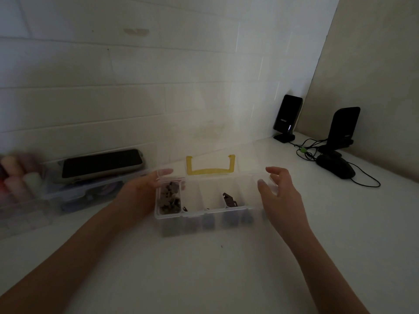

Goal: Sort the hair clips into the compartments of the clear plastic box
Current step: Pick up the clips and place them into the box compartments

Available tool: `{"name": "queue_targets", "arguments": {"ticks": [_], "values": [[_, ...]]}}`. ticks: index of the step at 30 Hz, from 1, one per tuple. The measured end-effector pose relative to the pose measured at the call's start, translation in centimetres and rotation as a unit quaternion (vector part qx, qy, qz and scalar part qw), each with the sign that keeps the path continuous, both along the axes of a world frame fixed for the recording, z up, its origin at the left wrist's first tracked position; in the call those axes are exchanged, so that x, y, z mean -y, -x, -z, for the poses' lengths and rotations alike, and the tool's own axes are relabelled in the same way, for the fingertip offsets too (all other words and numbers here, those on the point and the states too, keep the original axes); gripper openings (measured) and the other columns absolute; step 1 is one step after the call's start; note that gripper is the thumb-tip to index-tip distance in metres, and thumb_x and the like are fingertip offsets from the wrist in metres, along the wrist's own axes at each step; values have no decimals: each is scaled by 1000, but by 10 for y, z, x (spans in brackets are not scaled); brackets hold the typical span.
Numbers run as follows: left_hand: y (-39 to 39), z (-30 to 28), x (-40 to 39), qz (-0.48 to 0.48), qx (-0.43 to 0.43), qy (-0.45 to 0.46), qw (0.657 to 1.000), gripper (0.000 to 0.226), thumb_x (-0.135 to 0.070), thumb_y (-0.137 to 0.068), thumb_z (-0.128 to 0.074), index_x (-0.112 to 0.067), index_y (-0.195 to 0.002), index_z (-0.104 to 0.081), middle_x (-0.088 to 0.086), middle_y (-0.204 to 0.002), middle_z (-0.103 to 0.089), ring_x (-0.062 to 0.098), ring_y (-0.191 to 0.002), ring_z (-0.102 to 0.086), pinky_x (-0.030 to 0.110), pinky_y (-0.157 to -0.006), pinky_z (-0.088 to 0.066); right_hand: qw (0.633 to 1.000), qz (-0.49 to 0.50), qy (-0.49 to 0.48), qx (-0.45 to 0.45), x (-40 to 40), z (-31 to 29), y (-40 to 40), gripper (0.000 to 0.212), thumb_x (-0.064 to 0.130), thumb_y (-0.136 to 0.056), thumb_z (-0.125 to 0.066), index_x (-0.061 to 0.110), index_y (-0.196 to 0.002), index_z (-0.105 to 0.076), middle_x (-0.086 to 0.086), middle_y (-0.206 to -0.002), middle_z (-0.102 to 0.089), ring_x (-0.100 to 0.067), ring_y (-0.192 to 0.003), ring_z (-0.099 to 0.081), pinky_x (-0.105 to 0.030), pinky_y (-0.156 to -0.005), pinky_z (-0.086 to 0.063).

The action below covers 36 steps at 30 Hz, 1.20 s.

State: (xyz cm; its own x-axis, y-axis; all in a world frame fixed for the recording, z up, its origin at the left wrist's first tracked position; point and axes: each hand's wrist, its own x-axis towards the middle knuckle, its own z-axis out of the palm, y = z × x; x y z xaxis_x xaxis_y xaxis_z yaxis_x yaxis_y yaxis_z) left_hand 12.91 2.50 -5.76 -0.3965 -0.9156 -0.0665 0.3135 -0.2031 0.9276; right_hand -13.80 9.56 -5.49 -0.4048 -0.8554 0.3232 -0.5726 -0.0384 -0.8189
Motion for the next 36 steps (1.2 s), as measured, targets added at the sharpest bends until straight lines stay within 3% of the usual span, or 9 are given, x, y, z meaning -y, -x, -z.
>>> {"name": "queue_targets", "arguments": {"ticks": [2, 4, 13, 17, 23, 26, 29, 32, 36], "values": [[-3, 4, 5, 48, 14, -7, 999, 98, -2, -19, -79, -8, -113, -53, 11, -91, -74, 25, -79, -71, 35, -65, -57, 1000, 8, 1, 6, 0, -1, 1, 32, 29, -92, -50, 26, -123, -43, -9, -135, -52, -22, -120, -51, -25, -85, -34], [-3, 6, 8, 64, 47, 2, 997, 88, 16, -38, -62, -11, -120, -45, 7, -87, -75, 22, -77, -72, 31, -59, -59, 1000, 14, -4, 1, -1, -1, 2, 32, 29, -92, -50, 26, -124, -43, -10, -136, -51, -23, -121, -51, -26, -86, -37], [-4, 3, 5, 48, 128, 61, 989, 96, 17, -46, -76, -21, -126, -41, 2, -101, -74, 15, -92, -70, 24, -68, -56, 999, 27, -17, -18, -1, 0, 0, 33, 33, -90, -51, 29, -121, -43, -10, -134, -53, -24, -121, -51, -38, -95, -44], [1, 4, 2, 19, 117, 51, 992, 93, 2, -52, -76, -18, -135, -38, 6, -113, -67, 19, -98, -67, 29, -79, -54, 999, 24, -19, -25, 0, 1, 0, 31, 33, -90, -52, 30, -121, -44, -11, -134, -53, -24, -118, -53, -31, -88, -42], [0, 4, 3, 11, 67, 52, 996, 78, 6, -56, -69, -24, -124, -48, 4, -99, -74, 19, -90, -71, 28, -69, -56, 1000, 14, 4, 18, 1, -1, 3, 29, 30, -90, -53, 27, -118, -47, -3, -129, -54, -15, -111, -52, -27, -83, -37], [1, 4, 5, 10, -30, -24, 999, 61, -19, -64, -62, -12, -123, -52, 12, -99, -73, 25, -89, -71, 38, -75, -52, 998, 25, 2, 63, 3, -2, 6, 28, 32, -90, -52, 26, -117, -49, 1, -118, -56, -17, -108, -53, -32, -83, -42], [13, 7, 0, -26, 22, -28, 999, 55, -36, -66, -62, -11, -115, -58, 11, -97, -74, 23, -86, -71, 32, -68, -54, 996, 29, 3, 90, 6, -2, 6, 25, 34, -90, -51, 26, -114, -51, -1, -114, -56, -15, -102, -52, -31, -77, -41], [18, 10, -1, -52, 85, 3, 995, 80, -14, -42, -78, -19, -118, -53, 12, -109, -64, 25, -93, -64, 30, -63, -52, 996, 28, 10, 88, 6, 0, 5, 23, 34, -90, -52, 27, -111, -51, -2, -114, -56, -14, -102, -51, -30, -77, -39], [12, 9, 0, -45, 28, -15, 998, 66, 0, -45, -45, -18, -108, -55, 15, -103, -64, 28, -84, -64, 27, -54, -56, 996, 24, 5, 83, 6, 0, 5, 23, 33, -90, -53, 26, -112, -51, -2, -115, -56, -15, -101, -52, -30, -77, -40]]}}
